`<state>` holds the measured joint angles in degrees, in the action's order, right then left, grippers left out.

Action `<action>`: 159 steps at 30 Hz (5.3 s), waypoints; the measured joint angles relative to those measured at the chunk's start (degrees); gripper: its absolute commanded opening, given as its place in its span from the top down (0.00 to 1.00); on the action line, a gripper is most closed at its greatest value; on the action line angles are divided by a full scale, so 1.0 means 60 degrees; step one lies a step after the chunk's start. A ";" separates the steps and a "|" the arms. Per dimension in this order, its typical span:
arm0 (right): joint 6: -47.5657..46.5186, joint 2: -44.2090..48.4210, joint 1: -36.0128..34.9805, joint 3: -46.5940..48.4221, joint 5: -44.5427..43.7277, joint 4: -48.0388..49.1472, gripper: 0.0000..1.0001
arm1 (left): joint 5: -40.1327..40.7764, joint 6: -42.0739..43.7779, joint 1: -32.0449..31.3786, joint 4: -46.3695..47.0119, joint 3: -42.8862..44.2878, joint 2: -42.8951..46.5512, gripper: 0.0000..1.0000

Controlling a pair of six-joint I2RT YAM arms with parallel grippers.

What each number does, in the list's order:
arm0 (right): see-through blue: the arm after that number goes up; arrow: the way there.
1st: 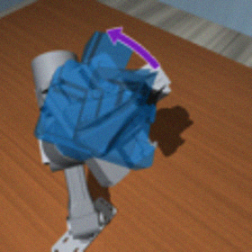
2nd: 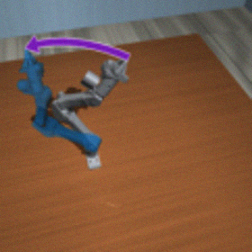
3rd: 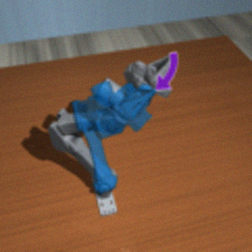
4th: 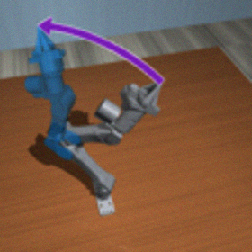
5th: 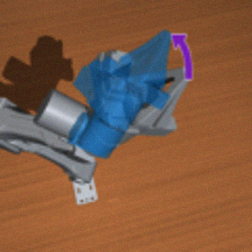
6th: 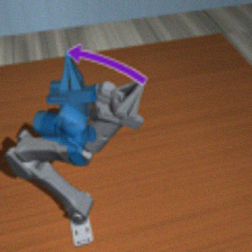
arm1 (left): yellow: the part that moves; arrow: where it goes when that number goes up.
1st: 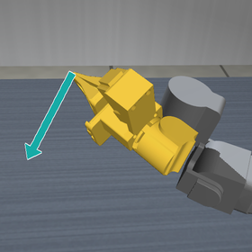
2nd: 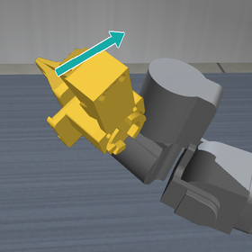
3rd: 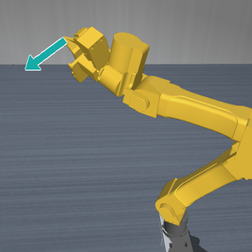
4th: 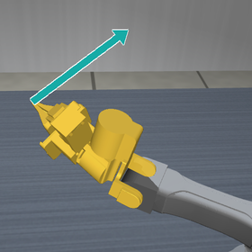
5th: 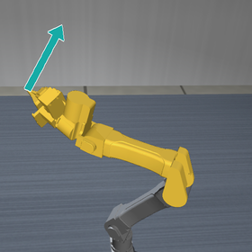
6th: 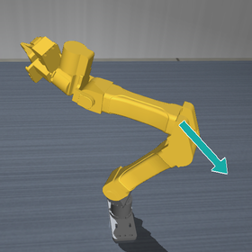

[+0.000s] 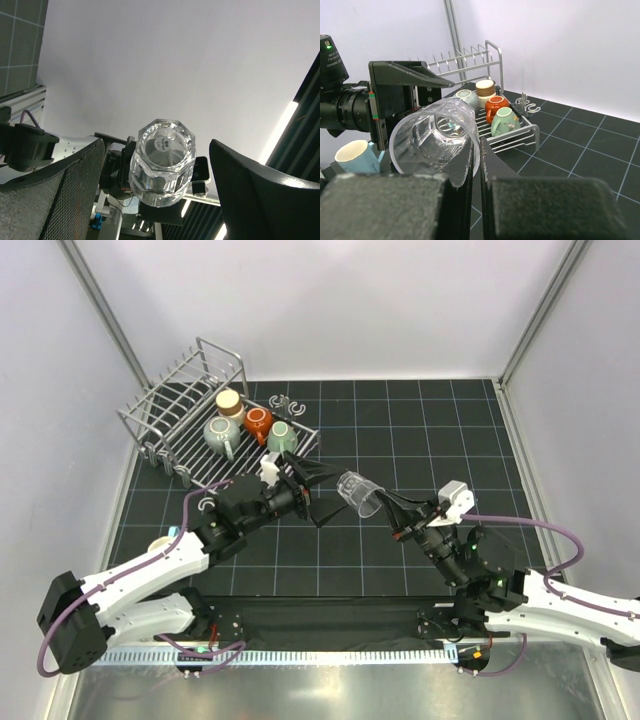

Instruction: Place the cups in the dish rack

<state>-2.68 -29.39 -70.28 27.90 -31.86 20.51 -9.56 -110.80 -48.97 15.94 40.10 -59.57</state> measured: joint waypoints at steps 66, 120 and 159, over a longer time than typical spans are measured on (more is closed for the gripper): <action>0.4943 0.1486 0.0000 0.0590 -0.2047 -0.6732 0.30 | 0.9133 1.4546 0.2320 -0.2288 0.1395 -0.2524 1.00; 0.5625 0.2277 0.0000 0.0397 -0.2339 -0.7683 0.30 | 0.9402 1.5773 0.3723 0.1100 0.2878 -0.7202 0.72; 0.5767 0.1373 0.0000 0.0663 -0.1501 -0.7785 0.29 | 0.8612 1.1132 0.3355 -0.8914 0.5883 -0.3096 0.17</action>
<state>31.92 -21.15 -70.28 31.88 -40.86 -26.20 42.11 -44.01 -28.84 -37.54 75.40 -78.15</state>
